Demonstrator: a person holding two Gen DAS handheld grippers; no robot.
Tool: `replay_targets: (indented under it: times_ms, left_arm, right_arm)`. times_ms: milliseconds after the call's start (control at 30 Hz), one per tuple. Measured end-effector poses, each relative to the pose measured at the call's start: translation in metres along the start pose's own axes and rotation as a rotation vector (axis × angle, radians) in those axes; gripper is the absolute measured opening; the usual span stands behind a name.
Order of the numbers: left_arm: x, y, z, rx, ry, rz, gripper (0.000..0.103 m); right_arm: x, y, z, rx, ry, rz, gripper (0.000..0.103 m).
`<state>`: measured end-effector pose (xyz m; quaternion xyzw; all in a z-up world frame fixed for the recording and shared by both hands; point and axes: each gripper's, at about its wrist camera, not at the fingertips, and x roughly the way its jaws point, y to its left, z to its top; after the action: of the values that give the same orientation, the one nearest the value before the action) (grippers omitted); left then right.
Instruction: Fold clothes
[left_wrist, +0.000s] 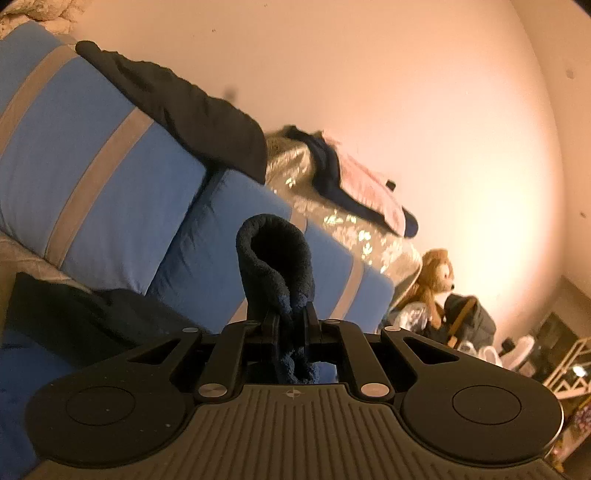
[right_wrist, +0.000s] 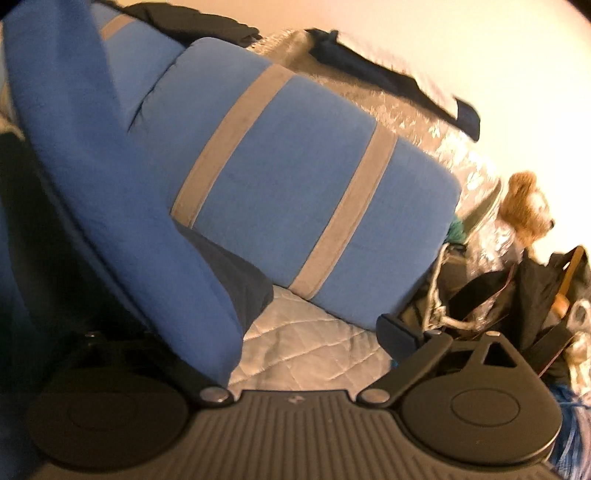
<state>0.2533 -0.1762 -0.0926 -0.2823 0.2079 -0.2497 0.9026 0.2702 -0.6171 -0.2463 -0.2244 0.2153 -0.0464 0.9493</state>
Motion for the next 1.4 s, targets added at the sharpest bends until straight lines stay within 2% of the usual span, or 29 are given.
replay_targets:
  times_ms: [200, 300, 533, 633, 733, 833, 967, 1100, 1233, 1400]
  left_arm:
    - [0.005, -0.015, 0.023, -0.046, -0.044, -0.04, 0.011]
    - [0.007, -0.022, 0.034, -0.068, -0.066, -0.06, 0.011]
    - [0.015, -0.046, 0.054, -0.045, -0.092, -0.062, 0.011]
    - [0.018, -0.057, 0.061, -0.029, -0.099, -0.055, 0.011]
    - [0.021, -0.059, 0.064, -0.024, -0.099, -0.044, 0.011]
    - [0.023, -0.056, 0.07, -0.034, -0.092, -0.023, 0.011]
    - [0.026, -0.05, 0.077, -0.046, -0.084, 0.006, 0.011]
    - [0.026, -0.039, 0.086, -0.062, -0.085, 0.036, 0.011]
    - [0.026, -0.029, 0.087, -0.089, -0.083, 0.057, 0.011]
    - [0.029, -0.022, 0.086, -0.117, -0.073, 0.062, 0.011]
  right_arm:
    - [0.021, -0.04, 0.032, 0.237, 0.047, 0.09, 0.103]
    - [0.027, -0.047, 0.035, 0.325, 0.058, 0.168, 0.103]
    - [0.024, -0.02, 0.011, 0.244, 0.048, 0.332, 0.103]
    - [0.021, -0.002, -0.008, 0.185, 0.062, 0.365, 0.103]
    - [0.022, 0.013, -0.019, 0.18, 0.073, 0.385, 0.103]
    - [0.027, 0.028, -0.019, 0.194, 0.067, 0.377, 0.103]
    - [0.04, 0.039, -0.02, 0.169, 0.08, 0.296, 0.103]
    - [0.037, 0.026, -0.027, 0.146, 0.078, 0.255, 0.103]
    - [0.027, 0.012, -0.036, 0.07, 0.067, 0.219, 0.103]
    - [0.018, -0.007, -0.044, 0.027, 0.053, 0.216, 0.103]
